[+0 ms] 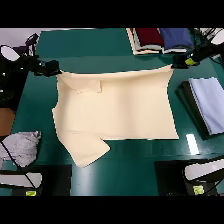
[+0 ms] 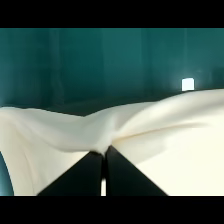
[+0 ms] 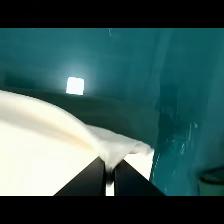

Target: Fold the shirts.

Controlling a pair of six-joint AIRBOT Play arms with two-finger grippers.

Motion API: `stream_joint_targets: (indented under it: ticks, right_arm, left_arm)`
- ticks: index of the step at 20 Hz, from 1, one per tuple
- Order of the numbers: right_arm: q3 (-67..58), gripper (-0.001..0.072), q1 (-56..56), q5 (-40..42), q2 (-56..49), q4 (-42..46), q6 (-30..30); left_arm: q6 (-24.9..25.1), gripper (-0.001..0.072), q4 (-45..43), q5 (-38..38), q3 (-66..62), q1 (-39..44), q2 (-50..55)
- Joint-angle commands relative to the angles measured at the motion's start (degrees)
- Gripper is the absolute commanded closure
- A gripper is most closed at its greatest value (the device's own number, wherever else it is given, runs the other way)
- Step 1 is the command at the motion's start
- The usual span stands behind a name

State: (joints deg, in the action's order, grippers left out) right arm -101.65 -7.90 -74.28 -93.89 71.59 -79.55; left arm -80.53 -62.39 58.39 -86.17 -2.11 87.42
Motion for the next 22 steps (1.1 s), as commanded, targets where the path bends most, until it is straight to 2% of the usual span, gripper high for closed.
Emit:
stream_joint_targets:
  ticks: [1, 3, 7, 11, 12, 13, 14, 16, 18, 22]
  right_arm:
    - [-0.5, 0.0693, -0.2, -2.2, 0.0, 2.1, 0.0]
    - [5.8, 0.0693, -0.2, -1.6, 2.6, 2.2, 0.1]
    - [19.3, 0.0693, 0.5, 2.6, 6.4, 2.0, 0.1]
    - [25.8, 0.0690, 1.0, 2.8, 6.5, 1.0, -0.1]
    - [26.1, 0.0556, 0.9, 2.8, 6.5, -0.2, -0.1]
    - [25.8, 0.0299, 0.7, 2.8, 6.5, -0.6, -0.1]
    - [24.6, 0.0261, 0.3, 2.0, 6.5, -1.3, 0.0]
    - [21.6, 0.0262, -0.8, -1.4, 7.6, -1.4, 0.0]
    - [22.4, 0.0262, -1.9, -2.7, 11.8, -1.4, 0.1]
    - [31.1, 0.0263, -2.9, 0.1, 22.6, -1.5, 0.1]
  left_arm:
    - [1.1, 0.0682, -3.1, 7.9, 0.0, -0.1, 0.9]
    - [1.1, 0.0682, -4.0, 10.5, 3.1, 0.1, 0.9]
    - [1.1, 0.0682, -3.5, 8.0, 12.4, 0.4, 0.9]
    - [1.0, 0.0676, -3.5, 7.9, 16.4, 0.5, 0.9]
    - [1.0, 0.0423, -3.8, 8.2, 16.4, 0.5, 0.7]
    - [0.3, 0.0160, -4.0, 8.2, 16.4, 0.4, 0.2]
    - [-1.2, 0.0171, -4.6, 8.2, 16.3, 0.0, -1.1]
    - [-2.4, 0.0170, -7.1, 9.0, 16.3, -0.4, -6.0]
    - [-5.1, 0.0170, -13.2, 11.9, 18.5, -0.3, -13.4]
    - [-9.3, 0.0170, -14.3, 15.0, 35.5, -0.2, -30.5]
